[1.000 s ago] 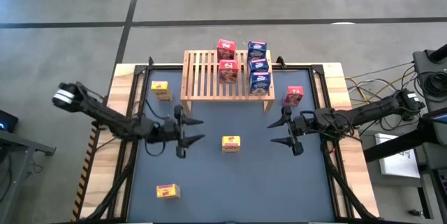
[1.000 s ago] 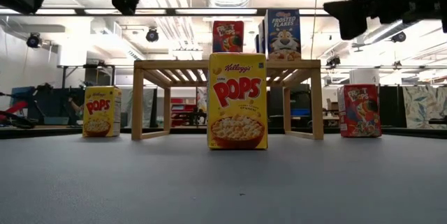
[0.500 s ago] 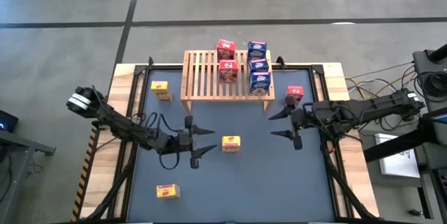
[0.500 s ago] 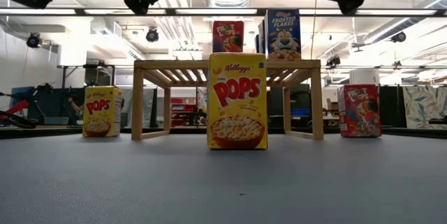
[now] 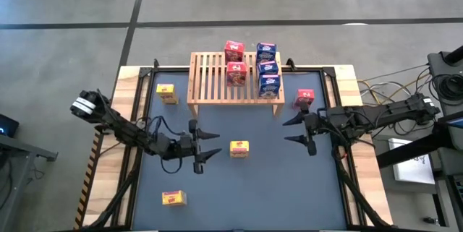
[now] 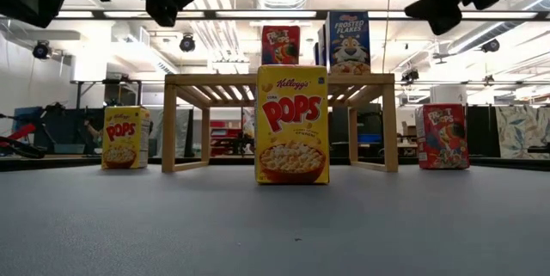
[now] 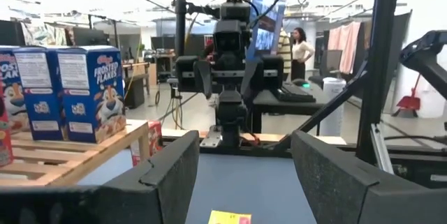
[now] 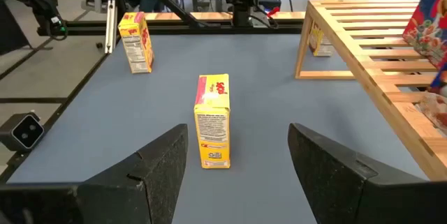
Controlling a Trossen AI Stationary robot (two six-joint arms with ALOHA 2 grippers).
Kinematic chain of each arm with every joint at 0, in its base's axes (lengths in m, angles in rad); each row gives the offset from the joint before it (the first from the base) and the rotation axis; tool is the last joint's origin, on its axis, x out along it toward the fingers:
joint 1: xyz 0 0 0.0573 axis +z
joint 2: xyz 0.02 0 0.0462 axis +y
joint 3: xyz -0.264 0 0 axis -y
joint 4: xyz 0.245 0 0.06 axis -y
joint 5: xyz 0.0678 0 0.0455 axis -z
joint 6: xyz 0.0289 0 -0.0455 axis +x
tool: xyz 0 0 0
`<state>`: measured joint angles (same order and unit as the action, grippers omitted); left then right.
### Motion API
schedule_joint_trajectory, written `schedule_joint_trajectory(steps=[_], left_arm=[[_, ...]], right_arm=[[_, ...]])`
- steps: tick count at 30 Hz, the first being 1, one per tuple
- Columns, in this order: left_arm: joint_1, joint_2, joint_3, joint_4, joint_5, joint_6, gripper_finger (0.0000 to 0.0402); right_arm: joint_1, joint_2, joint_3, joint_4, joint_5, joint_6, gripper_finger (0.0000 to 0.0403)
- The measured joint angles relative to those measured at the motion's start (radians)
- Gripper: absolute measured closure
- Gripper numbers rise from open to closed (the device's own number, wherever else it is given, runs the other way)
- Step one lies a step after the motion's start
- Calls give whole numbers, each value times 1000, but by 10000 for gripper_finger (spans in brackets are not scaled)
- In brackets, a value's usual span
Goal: Stack cereal on shelf
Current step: Put the red cereal box on the shelf aligned with the other red cereal box
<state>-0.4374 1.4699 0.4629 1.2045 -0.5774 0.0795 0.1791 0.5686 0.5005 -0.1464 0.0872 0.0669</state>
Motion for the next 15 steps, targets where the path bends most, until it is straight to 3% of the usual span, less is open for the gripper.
schedule_joint_trajectory(steps=[15], left_arm=[[-2,21,0,-1,-14,-14,190]], right_arm=[[54,-78,-98,10,-7,66,168]])
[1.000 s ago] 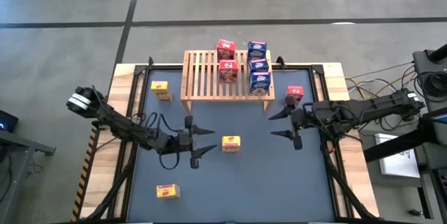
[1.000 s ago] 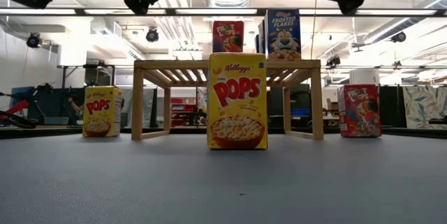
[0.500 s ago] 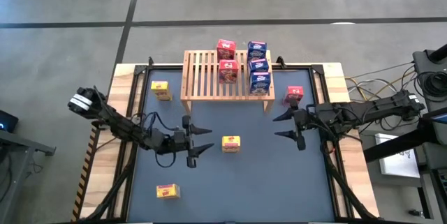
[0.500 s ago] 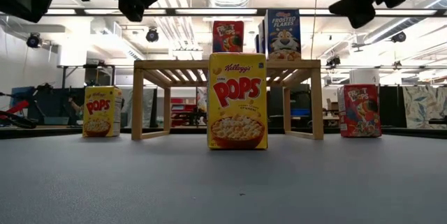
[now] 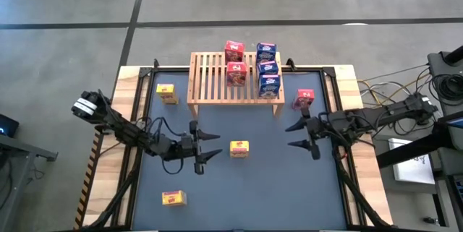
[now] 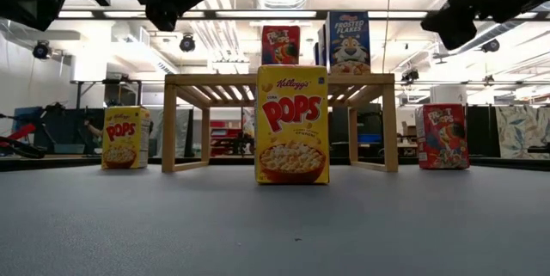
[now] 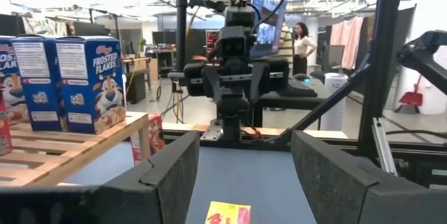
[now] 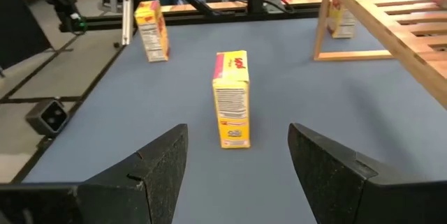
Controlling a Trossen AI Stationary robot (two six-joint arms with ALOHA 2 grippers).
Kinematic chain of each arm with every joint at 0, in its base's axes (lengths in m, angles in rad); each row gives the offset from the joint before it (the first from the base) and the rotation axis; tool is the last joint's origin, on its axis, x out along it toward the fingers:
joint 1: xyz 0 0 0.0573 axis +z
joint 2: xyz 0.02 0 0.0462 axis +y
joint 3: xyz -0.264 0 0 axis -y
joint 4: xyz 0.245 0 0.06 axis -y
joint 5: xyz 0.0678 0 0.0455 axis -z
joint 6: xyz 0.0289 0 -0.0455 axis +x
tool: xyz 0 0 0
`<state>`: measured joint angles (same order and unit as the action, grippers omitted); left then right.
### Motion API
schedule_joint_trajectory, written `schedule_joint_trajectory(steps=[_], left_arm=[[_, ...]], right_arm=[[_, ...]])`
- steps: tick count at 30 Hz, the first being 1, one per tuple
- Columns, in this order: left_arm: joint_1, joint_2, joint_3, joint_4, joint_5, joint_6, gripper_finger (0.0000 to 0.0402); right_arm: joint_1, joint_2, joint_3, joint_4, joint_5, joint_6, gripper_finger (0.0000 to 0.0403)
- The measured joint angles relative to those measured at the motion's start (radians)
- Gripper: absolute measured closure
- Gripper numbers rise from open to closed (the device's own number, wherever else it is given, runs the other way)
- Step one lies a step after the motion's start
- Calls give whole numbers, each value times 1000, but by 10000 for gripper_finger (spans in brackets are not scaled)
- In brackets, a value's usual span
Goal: Stack cereal on shelf
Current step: Put the red cereal box on the shelf aligned with the other red cereal box
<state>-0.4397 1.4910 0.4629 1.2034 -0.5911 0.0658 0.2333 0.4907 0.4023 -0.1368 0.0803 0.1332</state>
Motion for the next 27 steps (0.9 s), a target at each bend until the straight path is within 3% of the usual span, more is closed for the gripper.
schedule_joint_trajectory(steps=[20,27], left_arm=[[2,0,0,-36,-2,-26,190],[2,0,0,-37,-2,-26,190]], right_arm=[[20,-19,1,0,-10,18,168],[20,-19,134,-214,49,48,168]])
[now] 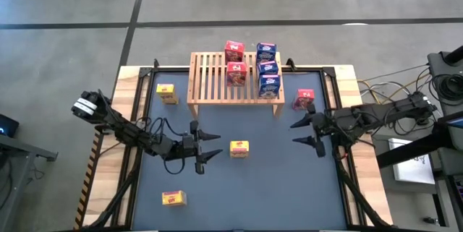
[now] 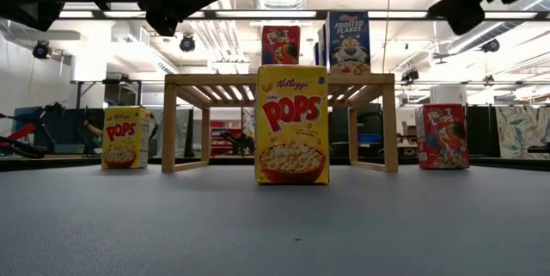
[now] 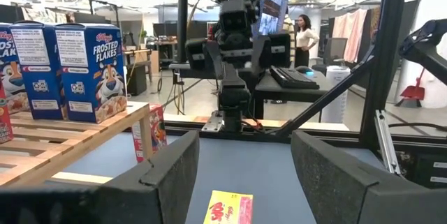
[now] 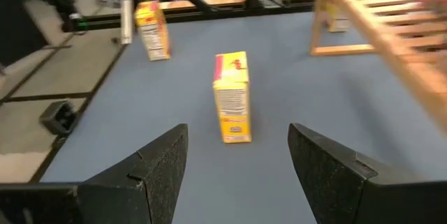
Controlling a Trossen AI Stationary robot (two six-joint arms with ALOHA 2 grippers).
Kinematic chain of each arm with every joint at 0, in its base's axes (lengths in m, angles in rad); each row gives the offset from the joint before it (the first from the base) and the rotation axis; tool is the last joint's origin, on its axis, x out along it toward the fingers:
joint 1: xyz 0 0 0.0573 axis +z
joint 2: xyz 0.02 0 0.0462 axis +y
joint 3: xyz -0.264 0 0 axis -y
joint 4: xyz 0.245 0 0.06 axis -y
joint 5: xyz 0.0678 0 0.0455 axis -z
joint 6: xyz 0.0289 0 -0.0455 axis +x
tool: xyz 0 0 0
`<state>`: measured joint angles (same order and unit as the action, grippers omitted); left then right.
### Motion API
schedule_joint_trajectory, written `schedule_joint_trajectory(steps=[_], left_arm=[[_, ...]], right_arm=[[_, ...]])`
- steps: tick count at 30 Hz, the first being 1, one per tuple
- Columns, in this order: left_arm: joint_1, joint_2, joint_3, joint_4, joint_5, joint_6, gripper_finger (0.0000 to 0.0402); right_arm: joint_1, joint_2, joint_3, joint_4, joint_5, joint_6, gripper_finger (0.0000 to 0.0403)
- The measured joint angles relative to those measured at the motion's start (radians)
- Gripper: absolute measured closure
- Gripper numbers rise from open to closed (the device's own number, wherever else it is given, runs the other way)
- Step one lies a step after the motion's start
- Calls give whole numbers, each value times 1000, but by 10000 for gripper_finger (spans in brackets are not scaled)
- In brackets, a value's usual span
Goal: Stack cereal on shelf
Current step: Put the red cereal box on the shelf aligned with the other red cereal box
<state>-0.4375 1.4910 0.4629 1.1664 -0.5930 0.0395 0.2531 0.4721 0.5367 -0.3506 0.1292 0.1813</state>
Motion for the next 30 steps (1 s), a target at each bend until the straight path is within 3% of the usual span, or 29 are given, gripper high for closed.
schedule_joint_trajectory(steps=[5,9,22,30], left_arm=[[0,0,0,0,0,0,190],[0,0,0,0,0,0,190],[1,0,0,-3,0,0,190],[1,0,0,-3,0,-6,190]], right_arm=[[0,22,112,-185,77,49,168],[0,49,160,-307,28,106,168],[0,59,173,-500,40,212,168],[0,61,173,-534,114,167,168]])
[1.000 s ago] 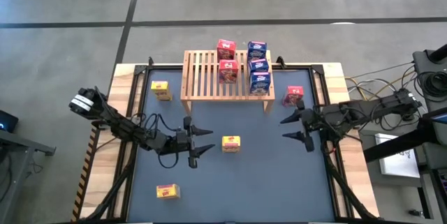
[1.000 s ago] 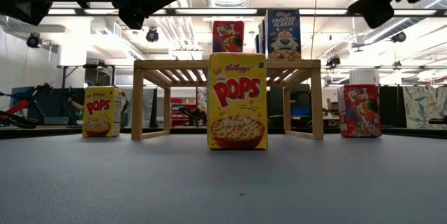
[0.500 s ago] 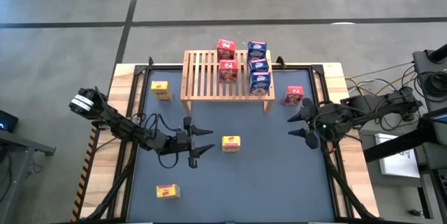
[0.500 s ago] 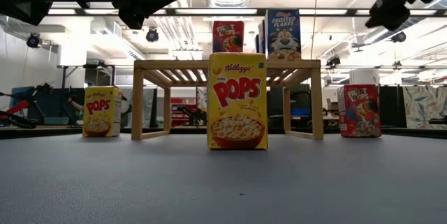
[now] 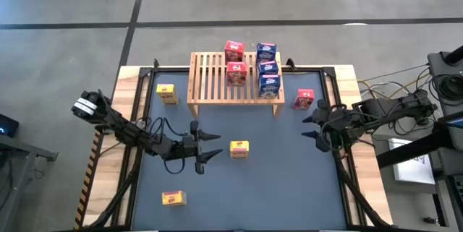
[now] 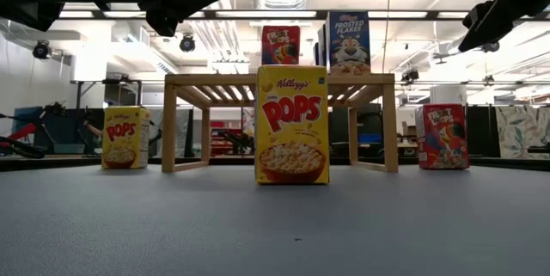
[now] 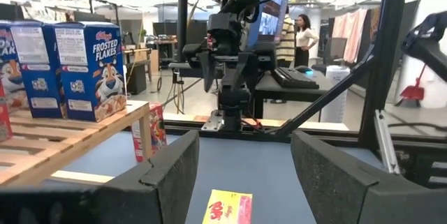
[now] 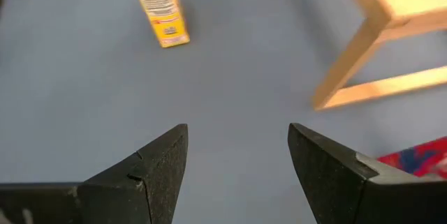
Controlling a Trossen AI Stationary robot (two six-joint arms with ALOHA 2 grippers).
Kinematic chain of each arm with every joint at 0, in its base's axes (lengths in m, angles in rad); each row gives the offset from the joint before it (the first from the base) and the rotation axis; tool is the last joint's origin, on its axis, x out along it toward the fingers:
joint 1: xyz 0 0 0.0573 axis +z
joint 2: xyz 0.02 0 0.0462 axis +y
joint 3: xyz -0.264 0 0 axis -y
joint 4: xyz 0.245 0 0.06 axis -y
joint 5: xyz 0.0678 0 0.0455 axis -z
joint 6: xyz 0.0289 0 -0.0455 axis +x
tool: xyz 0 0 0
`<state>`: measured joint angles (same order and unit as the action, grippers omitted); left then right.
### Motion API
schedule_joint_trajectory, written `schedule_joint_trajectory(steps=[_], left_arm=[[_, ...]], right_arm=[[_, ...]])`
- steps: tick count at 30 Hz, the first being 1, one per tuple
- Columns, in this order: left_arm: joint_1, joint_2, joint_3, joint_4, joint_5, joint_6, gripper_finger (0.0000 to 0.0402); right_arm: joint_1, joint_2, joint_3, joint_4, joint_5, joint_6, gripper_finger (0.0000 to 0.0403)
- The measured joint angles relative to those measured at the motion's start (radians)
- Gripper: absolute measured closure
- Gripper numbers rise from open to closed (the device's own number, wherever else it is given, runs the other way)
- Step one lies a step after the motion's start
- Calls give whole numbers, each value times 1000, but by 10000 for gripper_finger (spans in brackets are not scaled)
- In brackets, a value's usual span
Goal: Stack cereal on shelf
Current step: Put the red cereal box on the shelf aligned with the other red cereal box
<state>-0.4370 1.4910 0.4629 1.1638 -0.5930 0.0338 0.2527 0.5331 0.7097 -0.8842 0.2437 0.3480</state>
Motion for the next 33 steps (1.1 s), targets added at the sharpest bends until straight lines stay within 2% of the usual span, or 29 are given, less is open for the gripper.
schedule_joint_trajectory(steps=[6,11,22,26,29,33], left_arm=[[0,0,0,6,0,-65,190],[0,0,0,6,0,-65,190],[0,0,0,6,0,-66,190],[0,0,0,6,0,-66,190],[0,0,0,7,0,-66,190],[0,0,0,13,0,-66,190]], right_arm=[[-17,12,31,-98,174,77,168],[-49,25,65,-147,175,55,155],[-163,82,80,-165,168,-5,57],[-208,106,80,-163,170,-28,47],[-257,134,84,-168,246,-58,46],[-332,178,92,-139,262,-166,46]])
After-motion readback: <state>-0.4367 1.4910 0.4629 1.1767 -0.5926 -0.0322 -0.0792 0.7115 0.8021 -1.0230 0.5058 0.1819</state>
